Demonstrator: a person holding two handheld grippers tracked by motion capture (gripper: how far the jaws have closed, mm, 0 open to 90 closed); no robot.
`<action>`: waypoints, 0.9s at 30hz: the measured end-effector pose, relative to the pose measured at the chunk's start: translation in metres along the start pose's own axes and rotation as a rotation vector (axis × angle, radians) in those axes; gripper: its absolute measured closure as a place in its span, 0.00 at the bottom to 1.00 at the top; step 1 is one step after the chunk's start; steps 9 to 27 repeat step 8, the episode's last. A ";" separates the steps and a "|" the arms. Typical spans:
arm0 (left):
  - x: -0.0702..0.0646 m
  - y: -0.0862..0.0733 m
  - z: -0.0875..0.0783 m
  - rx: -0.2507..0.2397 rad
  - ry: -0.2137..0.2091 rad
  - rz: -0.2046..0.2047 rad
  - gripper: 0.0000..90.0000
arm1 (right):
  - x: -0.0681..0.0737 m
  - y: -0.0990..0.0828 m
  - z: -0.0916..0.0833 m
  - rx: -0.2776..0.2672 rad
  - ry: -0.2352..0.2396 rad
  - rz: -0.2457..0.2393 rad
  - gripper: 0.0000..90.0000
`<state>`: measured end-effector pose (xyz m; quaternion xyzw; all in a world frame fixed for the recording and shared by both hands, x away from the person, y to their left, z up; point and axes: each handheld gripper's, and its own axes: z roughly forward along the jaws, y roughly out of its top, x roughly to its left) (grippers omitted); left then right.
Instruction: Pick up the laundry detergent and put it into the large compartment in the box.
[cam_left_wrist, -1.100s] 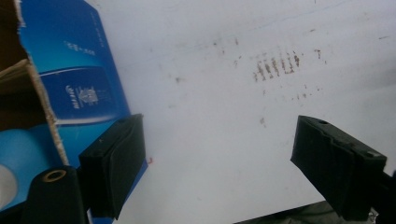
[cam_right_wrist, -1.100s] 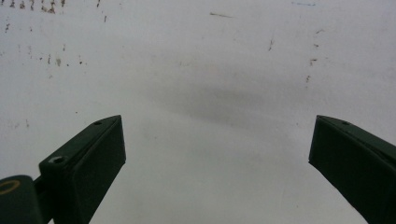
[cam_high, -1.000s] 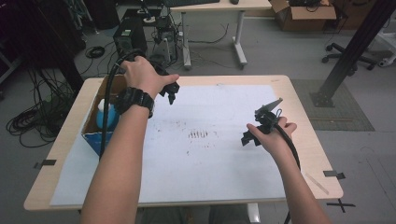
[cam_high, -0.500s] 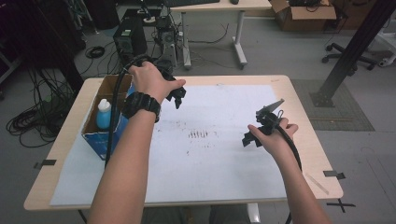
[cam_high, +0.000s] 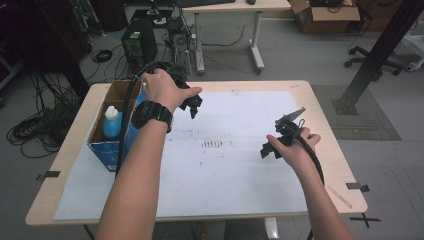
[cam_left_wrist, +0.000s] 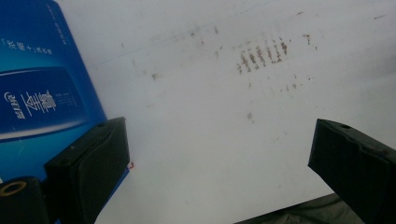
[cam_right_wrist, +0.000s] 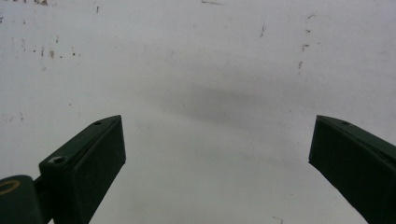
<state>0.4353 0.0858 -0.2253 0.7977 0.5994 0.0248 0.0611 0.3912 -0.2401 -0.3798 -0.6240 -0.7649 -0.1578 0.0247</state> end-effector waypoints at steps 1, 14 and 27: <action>0.000 0.000 0.000 -0.002 -0.001 0.002 0.06 | 0.000 0.000 0.000 0.000 0.001 0.003 0.04; -0.001 0.000 0.000 0.001 0.001 0.004 0.06 | 0.001 0.000 0.000 -0.001 0.001 0.002 0.04; -0.001 0.000 0.000 0.001 0.001 0.004 0.06 | 0.001 0.000 0.000 -0.001 0.001 0.002 0.04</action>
